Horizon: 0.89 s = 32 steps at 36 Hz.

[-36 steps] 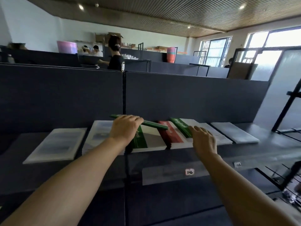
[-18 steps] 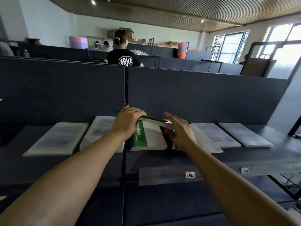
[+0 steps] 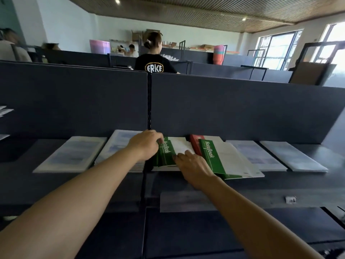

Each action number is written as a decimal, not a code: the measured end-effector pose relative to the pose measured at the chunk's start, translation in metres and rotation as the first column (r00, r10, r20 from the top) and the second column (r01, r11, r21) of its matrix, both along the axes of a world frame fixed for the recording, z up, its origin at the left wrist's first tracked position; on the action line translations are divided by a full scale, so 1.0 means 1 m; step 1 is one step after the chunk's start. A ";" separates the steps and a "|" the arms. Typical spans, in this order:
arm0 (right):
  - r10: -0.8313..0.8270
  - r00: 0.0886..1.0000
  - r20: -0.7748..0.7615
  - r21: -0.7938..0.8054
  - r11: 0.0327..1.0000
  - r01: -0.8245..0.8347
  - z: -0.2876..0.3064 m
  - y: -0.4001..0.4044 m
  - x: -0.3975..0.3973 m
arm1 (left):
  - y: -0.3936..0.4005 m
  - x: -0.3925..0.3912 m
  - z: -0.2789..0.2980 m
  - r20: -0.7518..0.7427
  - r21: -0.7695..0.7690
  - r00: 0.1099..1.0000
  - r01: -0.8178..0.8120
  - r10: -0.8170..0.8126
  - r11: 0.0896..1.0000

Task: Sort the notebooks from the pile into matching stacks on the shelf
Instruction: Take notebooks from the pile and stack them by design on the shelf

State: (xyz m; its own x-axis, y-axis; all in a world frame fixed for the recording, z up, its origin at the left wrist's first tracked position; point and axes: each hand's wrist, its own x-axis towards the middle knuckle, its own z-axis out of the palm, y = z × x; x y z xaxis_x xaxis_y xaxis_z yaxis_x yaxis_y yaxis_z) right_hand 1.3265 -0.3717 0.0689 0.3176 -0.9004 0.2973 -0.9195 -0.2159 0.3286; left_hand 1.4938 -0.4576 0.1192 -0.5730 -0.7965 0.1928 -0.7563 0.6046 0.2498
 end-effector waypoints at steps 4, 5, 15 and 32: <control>-0.037 0.999 -0.029 0.085 0.996 0.040 -0.002 -0.013 0.004 | 0.012 -0.001 -0.004 0.146 0.094 0.986 0.072 -0.085 0.993; -0.049 0.999 -0.019 0.113 0.992 0.051 -0.002 -0.015 0.004 | 0.015 -0.003 -0.006 0.188 0.106 0.977 0.081 -0.100 0.991; -0.148 0.954 0.261 0.241 0.967 0.084 0.006 -0.012 -0.003 | 0.010 -0.011 -0.033 0.379 -0.067 0.924 0.070 -0.039 0.995; -0.510 0.851 0.126 0.506 0.771 0.388 0.017 0.055 -0.097 | 0.021 -0.064 -0.028 0.076 -0.146 0.997 0.005 0.006 0.989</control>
